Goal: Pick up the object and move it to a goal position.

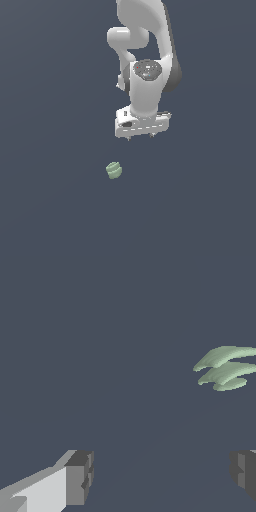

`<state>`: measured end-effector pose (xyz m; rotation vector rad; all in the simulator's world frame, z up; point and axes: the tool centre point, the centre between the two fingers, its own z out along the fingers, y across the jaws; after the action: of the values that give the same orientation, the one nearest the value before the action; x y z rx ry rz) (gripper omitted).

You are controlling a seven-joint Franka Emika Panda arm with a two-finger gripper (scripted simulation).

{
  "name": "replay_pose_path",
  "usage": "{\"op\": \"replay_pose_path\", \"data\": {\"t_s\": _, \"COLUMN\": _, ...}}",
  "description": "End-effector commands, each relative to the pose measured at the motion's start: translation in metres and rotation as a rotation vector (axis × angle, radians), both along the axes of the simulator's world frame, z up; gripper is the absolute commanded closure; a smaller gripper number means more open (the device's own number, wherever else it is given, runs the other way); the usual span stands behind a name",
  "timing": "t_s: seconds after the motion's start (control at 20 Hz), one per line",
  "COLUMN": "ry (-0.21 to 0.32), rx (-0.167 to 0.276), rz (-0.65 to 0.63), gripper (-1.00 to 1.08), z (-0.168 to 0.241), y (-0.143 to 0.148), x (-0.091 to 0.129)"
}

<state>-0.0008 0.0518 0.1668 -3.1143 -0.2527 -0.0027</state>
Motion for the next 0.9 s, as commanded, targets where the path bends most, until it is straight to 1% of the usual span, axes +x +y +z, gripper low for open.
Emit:
{"op": "replay_pose_path", "data": {"t_s": 0.0, "ry": 0.000, "rx": -0.001, "rz": 0.018, "gripper": -0.92, "z": -0.004, "y": -0.006, "x": 0.007}}
{"op": "replay_pose_path", "data": {"t_s": 0.3, "ry": -0.001, "rx": -0.004, "rz": 0.089, "gripper": -0.92, "z": -0.018, "y": -0.028, "x": 0.030}}
{"op": "replay_pose_path", "data": {"t_s": 0.6, "ry": -0.003, "rx": -0.009, "rz": 0.188, "gripper": -0.92, "z": -0.041, "y": -0.063, "x": 0.060}}
{"op": "replay_pose_path", "data": {"t_s": 0.85, "ry": -0.003, "rx": -0.013, "rz": 0.255, "gripper": -0.92, "z": -0.058, "y": -0.089, "x": 0.077}}
